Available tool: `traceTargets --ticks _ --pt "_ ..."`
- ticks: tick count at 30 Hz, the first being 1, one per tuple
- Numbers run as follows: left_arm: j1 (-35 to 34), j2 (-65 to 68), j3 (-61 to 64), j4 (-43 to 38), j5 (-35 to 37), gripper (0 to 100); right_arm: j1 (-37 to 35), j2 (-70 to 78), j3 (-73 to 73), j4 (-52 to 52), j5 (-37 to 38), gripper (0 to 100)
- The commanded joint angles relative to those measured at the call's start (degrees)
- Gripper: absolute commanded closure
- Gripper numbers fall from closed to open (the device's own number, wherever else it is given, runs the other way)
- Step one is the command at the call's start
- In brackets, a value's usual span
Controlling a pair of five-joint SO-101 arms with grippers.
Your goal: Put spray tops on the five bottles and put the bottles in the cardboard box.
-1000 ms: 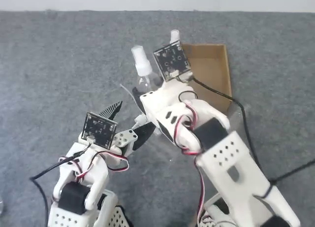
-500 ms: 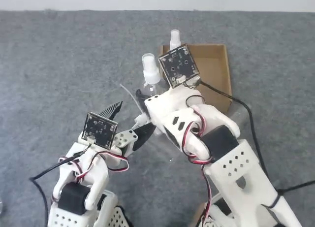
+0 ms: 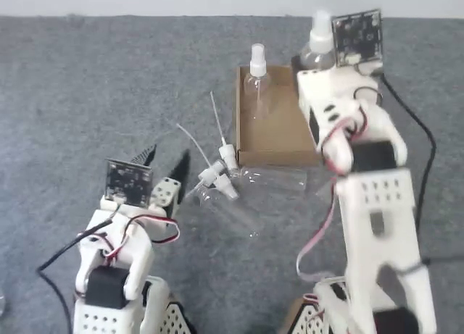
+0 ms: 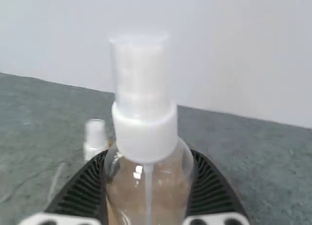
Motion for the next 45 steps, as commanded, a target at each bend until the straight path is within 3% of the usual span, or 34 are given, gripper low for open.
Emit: traceTargets --ticks 1,8,17,22,30,45 --pt "-1.85 -0.7 -0.31 -1.67 3.16 92 3.65 9.8 -3.52 -10.24 0.62 99.2" --pt "-1.85 -0.7 2.15 -4.92 3.43 99 3.65 23.34 -3.6 -22.81 0.53 99.2" --pt "-1.85 -0.62 2.42 -5.19 3.34 99 3.56 35.74 -4.13 -38.99 0.35 99.2" --pt "-1.85 -0.62 2.42 -5.1 3.43 99 3.65 41.98 -8.88 -40.4 -5.98 99.2" --pt "-1.85 -0.62 2.42 -5.1 3.43 99 3.74 51.3 -16.26 -40.57 -6.33 99.2" --pt "-1.85 -0.7 2.51 -5.1 3.43 99 3.38 53.76 -13.27 -43.21 -6.07 98.8"
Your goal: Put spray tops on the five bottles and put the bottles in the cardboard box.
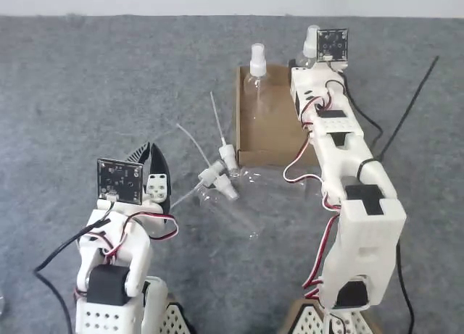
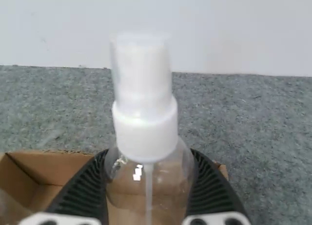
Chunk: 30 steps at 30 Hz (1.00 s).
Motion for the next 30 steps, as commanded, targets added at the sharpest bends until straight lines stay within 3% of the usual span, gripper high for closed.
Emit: traceTargets --ticks 1,27,30 --pt "-0.09 -0.62 -0.22 -1.67 0.79 99 -0.04 -1.71 -0.88 -1.54 -0.7 98.8" --pt "-0.09 -0.62 -0.22 -1.58 0.79 99 -0.22 -0.13 1.05 -1.54 -0.53 98.6" --pt "-0.09 -0.62 -0.22 -1.58 0.7 99 -0.75 0.48 1.05 -1.45 1.85 92.8"
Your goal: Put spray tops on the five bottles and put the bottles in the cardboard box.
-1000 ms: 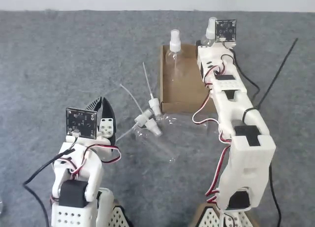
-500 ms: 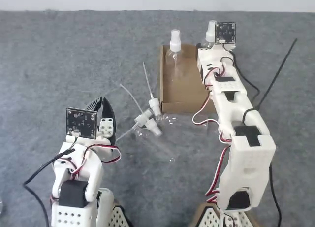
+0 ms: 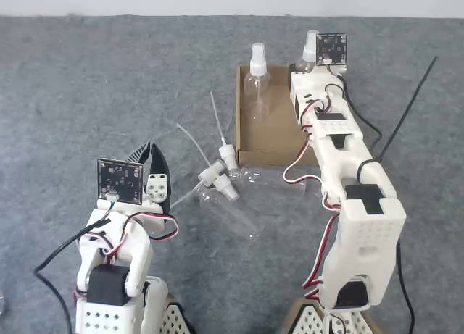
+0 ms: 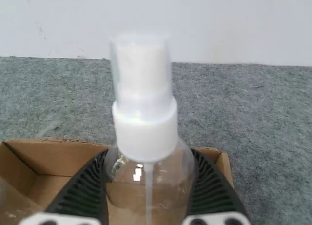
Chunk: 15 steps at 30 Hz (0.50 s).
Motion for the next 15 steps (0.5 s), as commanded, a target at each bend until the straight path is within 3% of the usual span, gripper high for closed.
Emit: traceTargets --ticks 1,15 --pt "-0.18 -0.62 -0.22 -1.58 0.7 99 -0.84 -0.31 -0.53 -1.27 2.9 90.0" --pt "-0.18 -0.62 -0.22 -1.58 0.7 99 -1.45 -0.13 -0.53 -1.01 3.6 71.2"
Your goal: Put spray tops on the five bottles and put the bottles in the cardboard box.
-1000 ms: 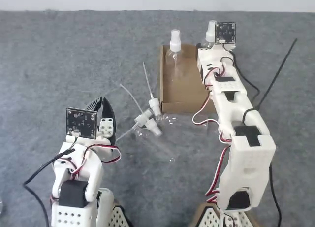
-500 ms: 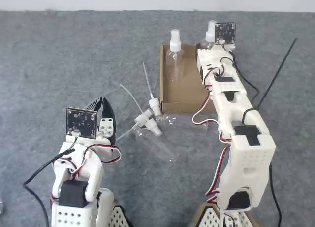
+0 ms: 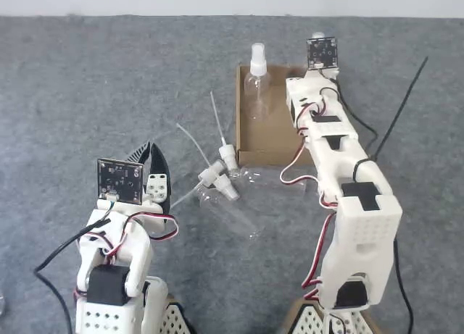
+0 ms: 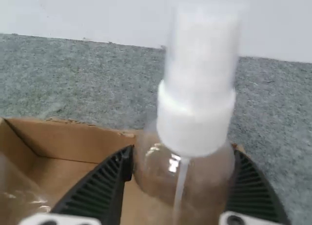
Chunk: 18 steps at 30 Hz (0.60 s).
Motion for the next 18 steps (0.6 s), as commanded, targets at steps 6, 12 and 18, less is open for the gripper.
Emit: traceTargets --ticks 6,12,18 --pt "-0.18 -0.62 -0.22 -1.58 0.7 99 -0.48 -1.63 -0.62 -0.57 0.62 69.9" --pt "-0.18 -0.62 -0.22 -1.58 0.62 99 -0.13 -2.33 -1.23 -0.57 0.62 69.9" --pt "-0.18 -0.62 -0.22 -1.58 0.62 99 -0.04 -7.34 -1.23 -0.31 0.62 70.1"
